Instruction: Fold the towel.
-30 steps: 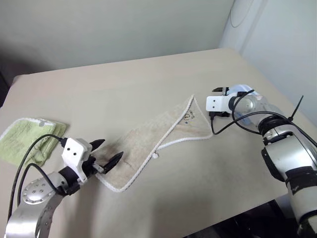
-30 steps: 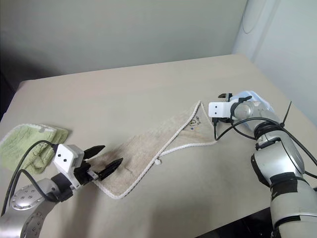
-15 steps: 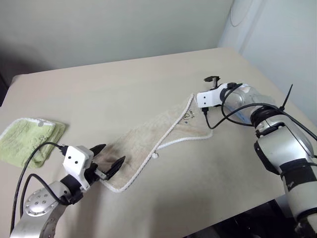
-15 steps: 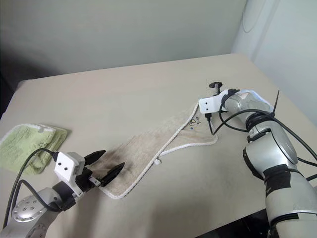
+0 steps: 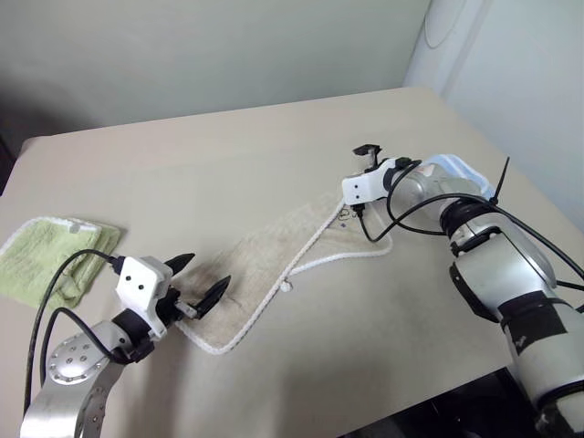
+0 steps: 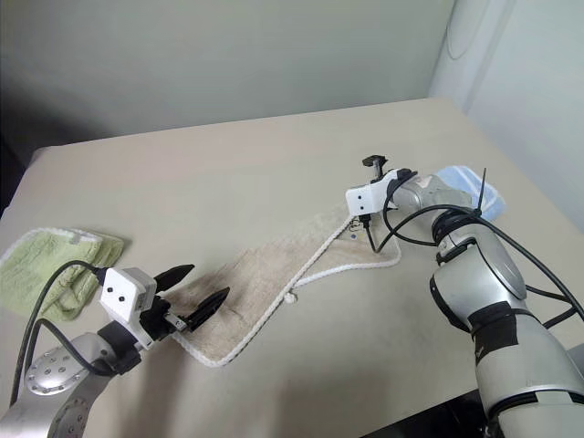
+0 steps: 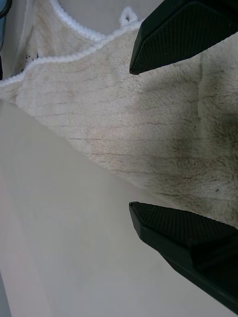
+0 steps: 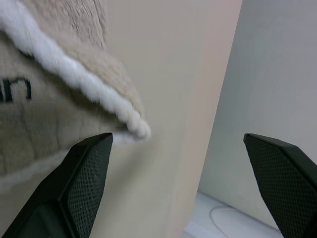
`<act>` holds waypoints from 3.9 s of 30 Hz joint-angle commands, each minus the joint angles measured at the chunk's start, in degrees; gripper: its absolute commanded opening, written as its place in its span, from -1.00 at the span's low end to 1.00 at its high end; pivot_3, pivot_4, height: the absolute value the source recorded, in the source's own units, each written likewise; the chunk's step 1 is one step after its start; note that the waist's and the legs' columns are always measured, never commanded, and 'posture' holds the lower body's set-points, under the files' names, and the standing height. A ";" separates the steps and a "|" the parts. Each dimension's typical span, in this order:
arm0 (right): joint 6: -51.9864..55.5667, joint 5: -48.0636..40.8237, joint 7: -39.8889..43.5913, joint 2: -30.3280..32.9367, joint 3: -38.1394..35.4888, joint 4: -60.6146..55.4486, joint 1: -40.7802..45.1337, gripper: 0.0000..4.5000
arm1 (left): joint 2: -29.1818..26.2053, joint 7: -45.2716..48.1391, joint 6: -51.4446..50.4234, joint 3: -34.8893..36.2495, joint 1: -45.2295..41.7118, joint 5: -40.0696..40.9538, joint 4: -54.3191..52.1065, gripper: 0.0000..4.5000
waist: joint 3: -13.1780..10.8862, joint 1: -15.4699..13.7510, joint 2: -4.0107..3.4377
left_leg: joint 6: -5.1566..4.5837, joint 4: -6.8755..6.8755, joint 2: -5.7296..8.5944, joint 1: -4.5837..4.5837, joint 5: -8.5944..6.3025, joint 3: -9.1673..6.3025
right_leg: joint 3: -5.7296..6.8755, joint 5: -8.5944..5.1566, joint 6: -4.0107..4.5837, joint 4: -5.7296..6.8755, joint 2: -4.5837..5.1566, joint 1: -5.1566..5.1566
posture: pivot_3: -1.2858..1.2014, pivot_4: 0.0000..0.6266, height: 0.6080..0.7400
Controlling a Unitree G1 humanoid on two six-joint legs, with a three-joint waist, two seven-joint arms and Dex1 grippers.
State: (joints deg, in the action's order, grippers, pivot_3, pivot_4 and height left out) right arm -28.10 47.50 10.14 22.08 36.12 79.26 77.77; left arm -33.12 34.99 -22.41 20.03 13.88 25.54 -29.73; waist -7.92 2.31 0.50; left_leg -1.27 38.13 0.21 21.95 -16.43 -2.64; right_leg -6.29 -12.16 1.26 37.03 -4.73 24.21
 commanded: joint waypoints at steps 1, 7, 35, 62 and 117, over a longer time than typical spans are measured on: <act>-0.12 -0.24 -0.96 -0.28 -0.26 -0.19 0.32 0.99 | -0.33 0.27 1.29 0.45 0.36 -0.18 -1.32 1.00 | 0.00 0.00 0.00 | 0.00 0.00 0.00 0.00 0.00 0.00 | 0.00 0.00 0.00 -0.01 0.00 0.00 | 0.03 -0.52 1.00; -0.77 -0.07 -0.27 -0.62 -0.05 -0.11 -0.20 0.99 | -0.15 0.18 1.32 0.72 0.90 -0.22 -1.56 1.00 | 0.00 0.00 0.00 | -0.02 -0.01 0.00 0.00 -0.01 0.00 | 0.00 0.00 0.00 0.00 0.00 0.01 | 0.03 -0.52 1.00; -2.39 -2.47 -0.08 1.15 -1.97 -0.65 -3.44 -0.99 | -2.11 0.77 1.03 2.53 -0.27 0.33 -1.21 1.00 | 0.00 -0.01 0.00 | -0.01 -0.01 -0.01 0.01 -0.01 0.00 | 0.00 0.01 0.01 0.00 0.00 0.01 | 0.03 -0.52 1.00; -10.80 -14.46 17.50 6.85 -10.32 -5.24 -5.74 -0.99 | -24.41 26.70 3.14 1.27 -0.81 0.63 -0.39 1.00 | -0.01 -0.05 -0.01 | 0.15 -0.04 -0.01 0.02 0.07 -0.02 | -0.02 0.03 0.04 -0.02 -0.01 0.01 | 0.03 -0.52 1.00; -7.41 -15.79 13.08 4.61 -12.30 -4.98 -4.82 -1.00 | -18.99 27.30 -8.00 0.57 -34.81 11.54 28.83 -1.00 | -0.02 0.01 -0.20 | 0.27 -0.07 -0.02 0.12 0.14 -0.07 | 0.01 0.05 0.10 0.00 0.00 0.14 | 0.03 -0.52 1.00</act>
State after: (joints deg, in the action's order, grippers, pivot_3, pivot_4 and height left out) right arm -35.64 32.86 24.69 25.16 25.66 75.12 71.94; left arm -52.59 64.46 -28.80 17.37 -20.21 34.70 -1.86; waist -7.94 2.32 0.31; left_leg -1.00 38.05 0.19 22.07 -16.29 -2.71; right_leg -6.29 -12.11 1.36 37.02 -4.74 24.35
